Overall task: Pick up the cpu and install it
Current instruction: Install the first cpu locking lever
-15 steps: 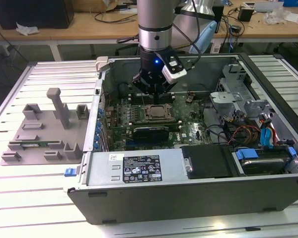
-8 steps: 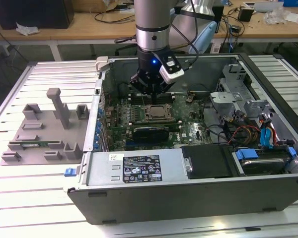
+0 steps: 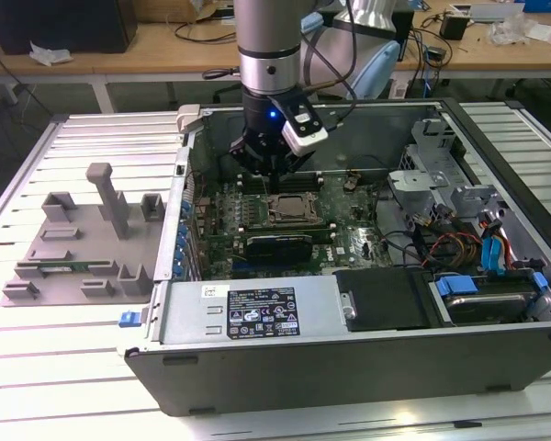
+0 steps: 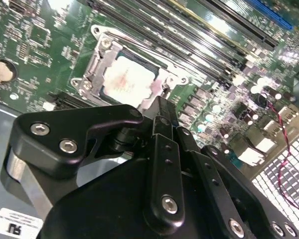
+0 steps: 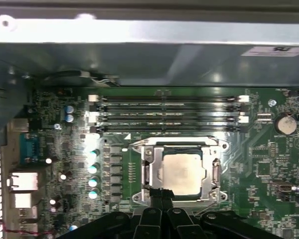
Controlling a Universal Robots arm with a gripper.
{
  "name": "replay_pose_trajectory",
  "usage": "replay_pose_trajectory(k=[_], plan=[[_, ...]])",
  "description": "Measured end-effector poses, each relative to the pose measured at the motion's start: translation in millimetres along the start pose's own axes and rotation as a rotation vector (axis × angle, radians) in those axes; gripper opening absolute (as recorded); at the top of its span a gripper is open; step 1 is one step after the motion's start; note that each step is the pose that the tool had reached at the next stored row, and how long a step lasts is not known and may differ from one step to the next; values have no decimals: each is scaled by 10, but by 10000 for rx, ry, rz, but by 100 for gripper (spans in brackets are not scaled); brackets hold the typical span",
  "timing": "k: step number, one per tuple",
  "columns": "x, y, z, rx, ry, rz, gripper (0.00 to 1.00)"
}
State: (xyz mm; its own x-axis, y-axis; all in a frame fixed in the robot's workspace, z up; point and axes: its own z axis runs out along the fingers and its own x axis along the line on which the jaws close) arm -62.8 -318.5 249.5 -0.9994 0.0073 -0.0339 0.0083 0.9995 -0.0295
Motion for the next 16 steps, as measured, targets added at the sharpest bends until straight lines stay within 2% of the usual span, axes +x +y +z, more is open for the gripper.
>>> replay_pose_trajectory(k=[8,11,13,14,16], plan=[[212,9,-7,-1,-9,-1,11],[266,10,-9,-4,-15,0,11],[290,9,-10,-43,-27,1,11],[303,9,-11,-93,-36,3,11],[326,9,-12,-428,-74,15,11]])
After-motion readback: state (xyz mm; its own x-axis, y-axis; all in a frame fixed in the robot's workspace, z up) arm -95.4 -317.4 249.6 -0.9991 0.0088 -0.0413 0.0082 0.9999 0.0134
